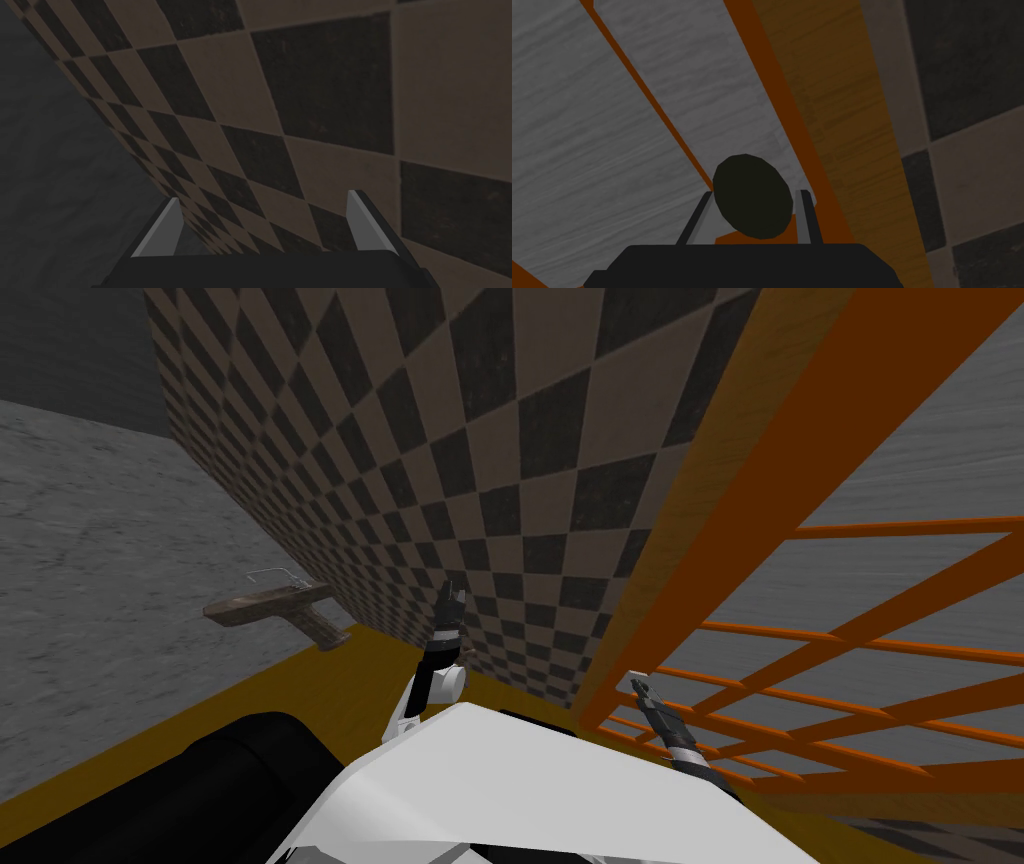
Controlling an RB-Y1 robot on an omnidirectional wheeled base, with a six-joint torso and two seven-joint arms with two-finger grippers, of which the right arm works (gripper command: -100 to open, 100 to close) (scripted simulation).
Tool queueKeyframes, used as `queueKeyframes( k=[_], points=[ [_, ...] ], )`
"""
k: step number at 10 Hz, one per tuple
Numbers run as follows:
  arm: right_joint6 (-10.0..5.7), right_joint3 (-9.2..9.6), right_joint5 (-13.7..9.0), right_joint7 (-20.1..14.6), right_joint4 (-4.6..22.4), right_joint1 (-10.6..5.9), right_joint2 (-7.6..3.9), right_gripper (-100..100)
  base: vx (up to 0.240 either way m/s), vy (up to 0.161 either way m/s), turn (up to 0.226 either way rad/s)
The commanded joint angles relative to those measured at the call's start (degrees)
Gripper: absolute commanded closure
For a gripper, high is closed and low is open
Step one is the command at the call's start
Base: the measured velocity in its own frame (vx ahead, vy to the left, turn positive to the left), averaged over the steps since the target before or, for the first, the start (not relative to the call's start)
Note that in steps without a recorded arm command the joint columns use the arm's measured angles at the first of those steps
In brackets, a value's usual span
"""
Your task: Pull the door open
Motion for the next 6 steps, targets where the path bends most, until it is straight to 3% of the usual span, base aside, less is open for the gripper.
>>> queueKeyframes(
  k=[1,6],
  points=[
    [0.11,0.47,-1.28,-2.86,0.15,-0.3,0.04,100,-0.073,-0.038,0.082],
    [0.68,1.53,-3.73,-9.22,-0.12,-0.59,0.21,100,-0.038,-0.022,0.051]
  ],
)
